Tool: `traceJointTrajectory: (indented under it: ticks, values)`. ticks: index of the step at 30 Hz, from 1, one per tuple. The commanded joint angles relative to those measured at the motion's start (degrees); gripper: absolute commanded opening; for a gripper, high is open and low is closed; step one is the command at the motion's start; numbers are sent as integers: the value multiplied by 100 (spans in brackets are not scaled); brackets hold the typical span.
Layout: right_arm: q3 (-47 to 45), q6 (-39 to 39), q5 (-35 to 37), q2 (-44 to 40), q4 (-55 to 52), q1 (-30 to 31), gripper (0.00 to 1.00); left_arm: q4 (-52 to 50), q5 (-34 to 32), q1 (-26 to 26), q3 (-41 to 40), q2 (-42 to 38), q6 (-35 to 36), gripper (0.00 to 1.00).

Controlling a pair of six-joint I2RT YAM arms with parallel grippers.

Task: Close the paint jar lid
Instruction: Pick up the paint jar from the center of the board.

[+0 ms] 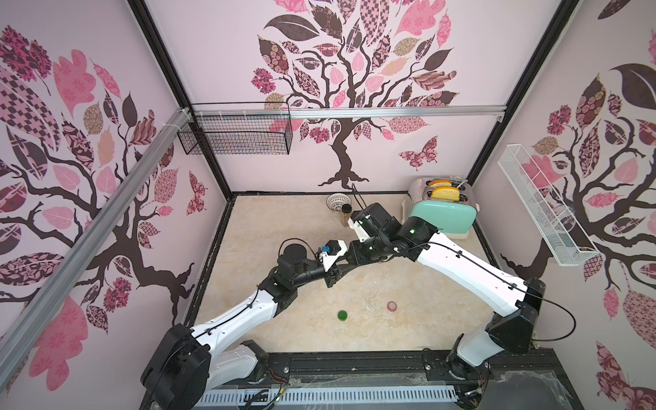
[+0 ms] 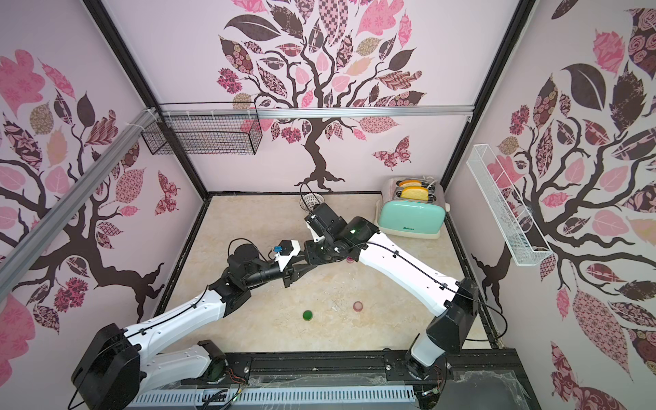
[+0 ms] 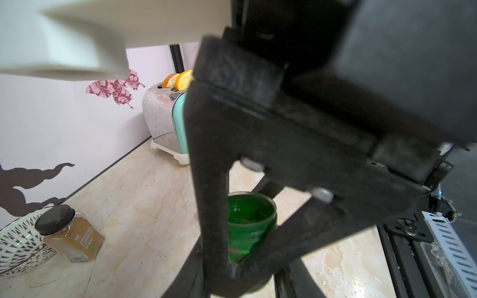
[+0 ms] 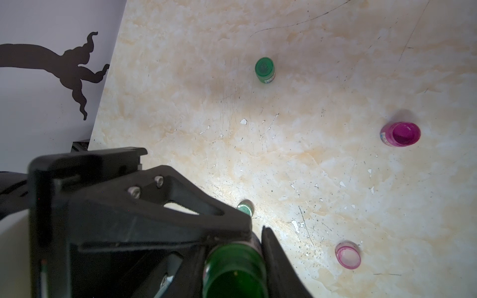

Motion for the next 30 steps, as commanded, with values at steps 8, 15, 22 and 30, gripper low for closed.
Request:
traceJointTrajectory:
  ticks: [8, 15, 22, 30]
  values:
    - [199, 97, 22, -26, 202, 32, 28, 72, 104, -12, 142, 52, 13, 20]
    - [295, 19, 188, -78, 160, 33, 48, 71, 100, -16, 130, 28, 36, 16]
    - [372, -68, 431, -247, 184, 32, 63, 79, 60, -12, 116, -14, 54, 15]
    - [214, -214, 745, -769, 607, 38, 83, 81, 8, -12, 88, -60, 80, 15]
